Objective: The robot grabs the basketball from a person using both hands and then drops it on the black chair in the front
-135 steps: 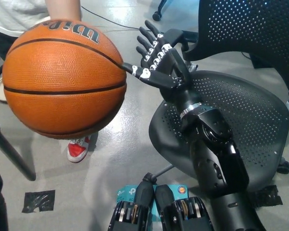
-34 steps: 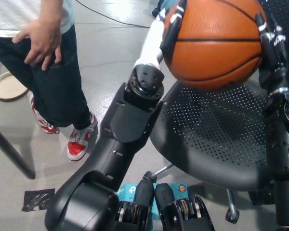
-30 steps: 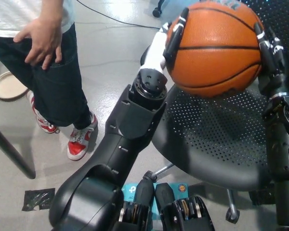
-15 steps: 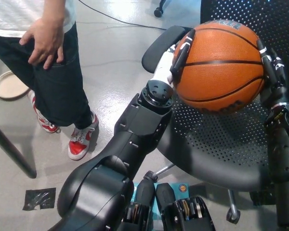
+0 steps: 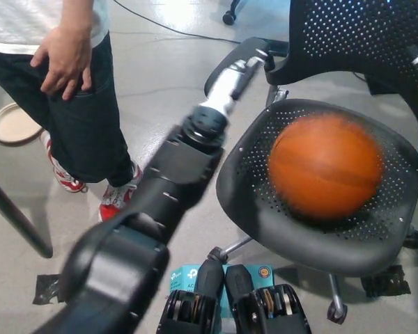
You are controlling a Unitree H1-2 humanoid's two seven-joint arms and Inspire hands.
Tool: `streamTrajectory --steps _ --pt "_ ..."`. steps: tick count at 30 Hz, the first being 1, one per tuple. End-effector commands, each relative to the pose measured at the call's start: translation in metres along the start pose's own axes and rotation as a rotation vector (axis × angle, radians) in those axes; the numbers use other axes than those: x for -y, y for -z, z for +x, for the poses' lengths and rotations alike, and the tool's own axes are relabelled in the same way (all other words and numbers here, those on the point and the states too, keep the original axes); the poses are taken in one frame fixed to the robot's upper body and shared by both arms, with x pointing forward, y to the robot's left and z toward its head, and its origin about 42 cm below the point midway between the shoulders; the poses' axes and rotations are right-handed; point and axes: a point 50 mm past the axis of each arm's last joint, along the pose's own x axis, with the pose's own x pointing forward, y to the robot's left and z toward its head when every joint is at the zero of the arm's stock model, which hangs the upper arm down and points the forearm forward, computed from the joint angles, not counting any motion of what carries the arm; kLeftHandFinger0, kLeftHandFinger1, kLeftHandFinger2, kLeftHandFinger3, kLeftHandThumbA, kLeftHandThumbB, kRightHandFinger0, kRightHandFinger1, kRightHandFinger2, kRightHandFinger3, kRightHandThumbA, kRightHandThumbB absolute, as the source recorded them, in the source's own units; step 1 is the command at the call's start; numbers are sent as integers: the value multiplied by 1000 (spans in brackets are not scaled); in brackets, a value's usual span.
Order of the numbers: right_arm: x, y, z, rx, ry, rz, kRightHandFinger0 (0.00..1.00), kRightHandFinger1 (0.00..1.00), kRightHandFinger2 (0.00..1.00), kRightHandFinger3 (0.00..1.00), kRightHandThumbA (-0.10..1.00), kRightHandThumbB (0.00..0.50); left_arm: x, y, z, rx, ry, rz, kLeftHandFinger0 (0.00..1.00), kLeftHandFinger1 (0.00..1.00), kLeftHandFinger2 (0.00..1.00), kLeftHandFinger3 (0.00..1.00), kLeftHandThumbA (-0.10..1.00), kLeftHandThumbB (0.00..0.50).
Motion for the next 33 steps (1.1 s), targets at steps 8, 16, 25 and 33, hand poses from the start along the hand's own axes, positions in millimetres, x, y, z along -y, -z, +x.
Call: streamTrajectory --steps 8,16,25,33 --pt "10 -82 -8 257 -32 -44 1000 1000 1000 1000 1000 224 -66 -34 -3 190 -23 -90 1000 1000 1000 1000 1000 206" --pt "-4 -84 -30 334 -71 -64 1000 1000 1000 1000 1000 181 -70 -19 -11 221 14 -82 1000 1000 1000 1000 1000 197" --pt "-31 -55 -102 439 -238 -162 1000 1000 1000 1000 1000 242 -54 33 -81 361 103 -68 1000 1000 1000 1000 1000 258" --pt "-48 40 -190 411 -382 -143 1000 1000 1000 1000 1000 222 -61 121 -188 479 78 -17 1000 1000 1000 1000 1000 157"
